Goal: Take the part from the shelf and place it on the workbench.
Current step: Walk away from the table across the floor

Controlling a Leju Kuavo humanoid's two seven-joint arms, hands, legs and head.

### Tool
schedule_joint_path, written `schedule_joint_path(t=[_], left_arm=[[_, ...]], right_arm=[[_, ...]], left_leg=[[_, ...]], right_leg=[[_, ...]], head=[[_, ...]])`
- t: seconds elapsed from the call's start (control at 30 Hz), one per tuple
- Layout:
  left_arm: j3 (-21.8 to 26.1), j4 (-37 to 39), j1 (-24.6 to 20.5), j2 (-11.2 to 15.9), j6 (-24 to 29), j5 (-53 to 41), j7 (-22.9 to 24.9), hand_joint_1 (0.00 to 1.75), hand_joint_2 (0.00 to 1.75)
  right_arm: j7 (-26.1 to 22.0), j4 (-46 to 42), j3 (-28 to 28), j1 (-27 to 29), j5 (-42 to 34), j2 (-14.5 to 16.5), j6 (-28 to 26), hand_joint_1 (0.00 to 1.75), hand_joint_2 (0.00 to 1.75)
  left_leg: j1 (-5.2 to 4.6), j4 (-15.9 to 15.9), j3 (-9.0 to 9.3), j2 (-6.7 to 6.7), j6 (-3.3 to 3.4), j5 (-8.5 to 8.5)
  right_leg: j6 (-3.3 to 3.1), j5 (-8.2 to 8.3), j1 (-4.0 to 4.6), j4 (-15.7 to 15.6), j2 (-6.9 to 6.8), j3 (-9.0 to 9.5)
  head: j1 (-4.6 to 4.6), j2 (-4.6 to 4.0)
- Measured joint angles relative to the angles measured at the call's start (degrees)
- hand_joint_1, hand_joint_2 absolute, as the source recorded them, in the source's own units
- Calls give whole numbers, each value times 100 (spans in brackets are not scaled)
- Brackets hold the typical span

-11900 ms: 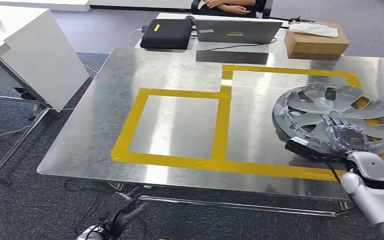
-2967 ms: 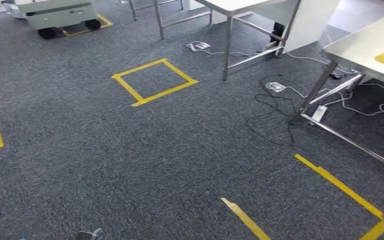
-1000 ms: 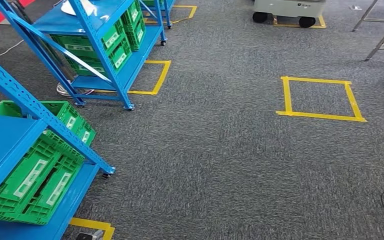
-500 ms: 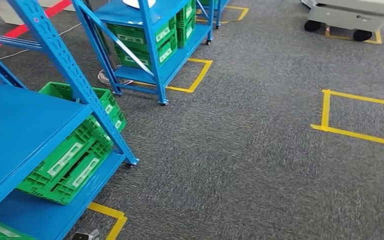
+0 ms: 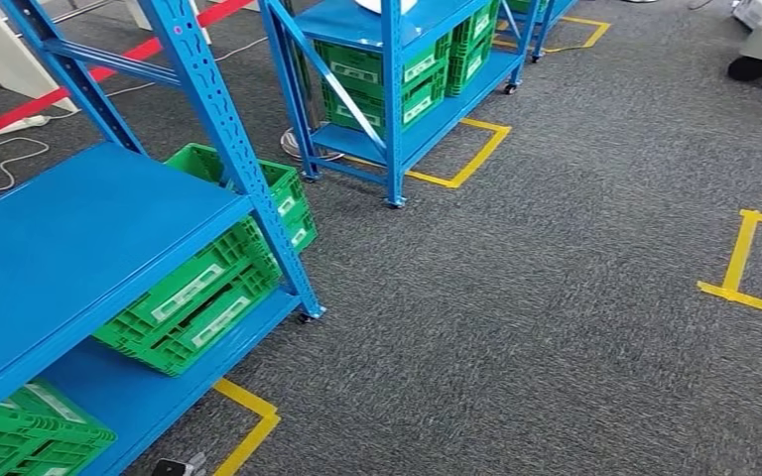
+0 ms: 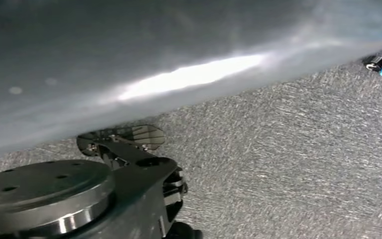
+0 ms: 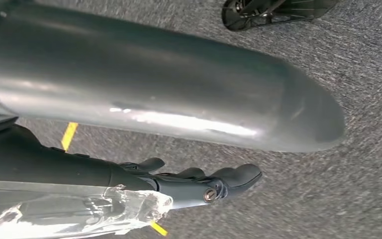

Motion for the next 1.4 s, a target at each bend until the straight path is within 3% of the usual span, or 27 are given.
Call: schedule_joint_path(t=[0.07, 0.13, 0.17, 0.23, 0.3, 0.37, 0.43, 0.47, 0.53, 0.6, 0.63, 0.67, 0.7, 0.73, 0.8, 0.87, 0.93, 0.97, 1.03, 1.07, 1.1, 1.17, 1.2, 1.27, 1.3, 1.37, 1.4], left_arm=[[1, 0, -24, 0, 2, 1, 0, 0, 0], [1, 0, -32, -2, 2, 1, 0, 0, 0], [1, 0, -24, -3, 2, 1, 1, 0, 0], [1, 0, -7, -3, 2, 1, 1, 0, 0], [1, 0, -16, 0, 3, 1, 0, 0, 0], [1, -1, -46, 0, 4, 1, 0, 0, 0], [2, -2, -42, 3, 7, 1, -1, 0, 0], [3, -3, -24, 5, 8, 1, -2, 0, 0], [7, -4, -17, 3, 9, 1, -1, 0, 0], [8, -4, -37, -12, 9, 1, -1, 0, 0], [8, -4, -42, -19, 9, 1, -1, 0, 0], [9, -4, -39, -21, 9, 1, -1, 0, 0], [10, -4, -34, -21, 9, 1, -1, 0, 0], [11, -4, -31, -22, 9, 1, -1, 0, 0], [11, -4, -36, -27, 9, 1, -1, 0, 0], [11, -5, -42, -31, 9, 1, -1, 0, 0], [11, -6, -25, -28, 11, 1, -1, 0, 0], [11, -6, -10, -25, 12, 1, -1, 0, 0], [11, -6, -12, -19, 14, 1, -1, 0, 0], [11, -6, -24, -18, 15, 1, -1, 0, 0], [11, -7, -39, -19, 15, 1, -1, 0, 0], [11, -7, -41, -22, 15, 1, -1, 0, 0], [11, -7, -31, -24, 15, 1, -1, 0, 0], [11, -7, -15, -23, 15, 1, -1, 0, 0], [11, -7, -17, -20, 15, 1, -1, 0, 0], [11, -7, -42, -16, 15, 1, -1, 0, 0], [11, -8, -51, -15, 15, 1, -1, 0, 0]], right_arm=[[0, -4, -1, 13, 3, 3, -1, 0, 0], [1, -4, -2, 18, 9, 3, -2, 0, 0], [2, -5, -3, 15, 19, 3, -2, 0, 0], [2, -5, -3, 6, 42, 3, -1, 0, 0], [2, -4, -4, 4, 58, 4, -1, 0, 0], [2, -4, -11, 3, 68, 5, -2, 0, 0], [2, -5, -20, -7, 79, 5, -2, 0, 0], [2, -7, -22, -14, 84, 5, -2, 0, 0], [2, -11, -28, -16, 96, 4, -2, 0, 0], [3, -15, -41, -2, 108, 3, -2, 0, 0], [3, -16, -48, 4, 113, 3, -2, 0, 0], [3, -18, -55, 8, 116, 3, -2, 0, 0], [3, -20, -63, 8, 119, 3, -2, 0, 0], [2, -22, -71, 7, 121, 3, -2, 0, 0], [2, -27, -87, 5, 128, 3, -2, 0, 0], [1, -28, -100, 0, 136, 3, -1, 0, 0], [0, -28, -113, -3, 141, 3, 2, 0, 0], [0, -29, -117, -3, 143, 4, 2, 0, 0], [-1, -31, -125, 2, 146, 5, 3, 0, 0], [-1, -31, -130, 6, 146, 5, 3, 0, 0], [-1, -32, -134, 11, 147, 4, 4, 0, 0], [-1, -33, -140, 12, 152, 3, 4, 0, 0], [-1, -33, -142, 8, 158, 3, 4, 0, 0], [-1, -33, -145, 0, 174, 4, 4, 0, 0], [-1, -33, -147, -2, 182, 4, 4, 0, 0], [-4, -33, -157, -2, 193, 5, 5, 0, 0], [-4, -33, -162, -5, 197, 5, 6, 0, 0]], left_leg=[[-6, 637, -305, 324, -42, -349], [11, 1327, -644, 453, -69, -606], [18, 1437, -699, 474, -74, -586], [22, 1015, -479, 543, -59, -251], [-20, 241, -77, 814, -4, 70], [-71, -131, 100, 1006, 51, 124], [-75, -171, 91, 904, 98, 117], [-63, -195, 96, 830, 127, 130], [-28, -236, 112, 683, 191, 159], [-22, -238, 105, 532, 223, 165], [-22, -237, 105, 448, 229, 165], [-22, -236, 110, 364, 229, 163], [-20, -235, 120, 275, 225, 161], [-17, -233, 134, 187, 217, 155], [-17, -220, 153, 21, 180, 136], [-16, -199, 121, -119, 118, 134], [2, -195, 70, -236, 49, 158], [5, -177, 52, -187, 15, 144], [-7, 111, -87, 115, -44, -49], [-10, 438, -241, 308, -69, -228], [-6, 839, -440, 415, -88, -418], [14, 1462, -750, 476, -113, -608], [21, 1493, -766, 489, -116, -539], [16, 929, -472, 592, -77, -138], [-8, 536, -264, 731, -38, 46], [-68, -20, 21, 976, 48, 181], [-91, -95, 50, 1013, 72, 151]], right_leg=[[-48, -8, 4, -17, -174, 11], [-70, -28, 17, -15, -354, 16], [-72, -39, 20, -15, -431, 23], [-63, -67, 25, -15, -571, 61], [-29, -113, 45, -8, -702, 113], [27, -155, 77, -3, -832, 142], [84, -187, 87, -14, -960, 168], [113, -229, 79, 12, -912, 169], [162, -469, 54, 374, -591, 12], [183, -836, 39, 1170, -266, -378], [188, -947, 39, 1531, -213, -577], [190, -946, 40, 1718, -193, -704], [189, -818, 38, 1668, -183, -723], [184, -591, 33, 1387, -158, -628], [171, -152, 3, 572, 63, -293], [142, -32, -17, 119, 269, -82], [91, -54, -11, 63, 230, -35], [61, -44, -11, 49, 166, -21], [-11, -37, -16, 14, 9, 8], [-41, -46, -9, 5, -86, 20], [-66, -61, -1, 3, -180, 25], [-87, -88, 10, 5, -363, 42], [-87, -102, 13, 6, -440, 59], [-76, -143, 22, 5, -582, 122], [-62, -170, 31, 4, -644, 143], [-9, -232, 65, 12, -772, 173], [18, -254, 80, 11, -840, 184]], head=[[-31, 0], [-36, 0], [-37, 0], [-38, 0], [-41, 0], [-37, 1], [-36, 1], [-25, 0], [5, 0], [37, 0], [41, 0], [42, 0], [43, 0], [42, 0], [47, 0], [50, 0], [48, 0], [46, 0], [13, 0], [-3, 0], [-17, 0], [-16, 0], [-17, 0], [-18, 0], [-17, 0], [-18, 0], [-16, 0]])
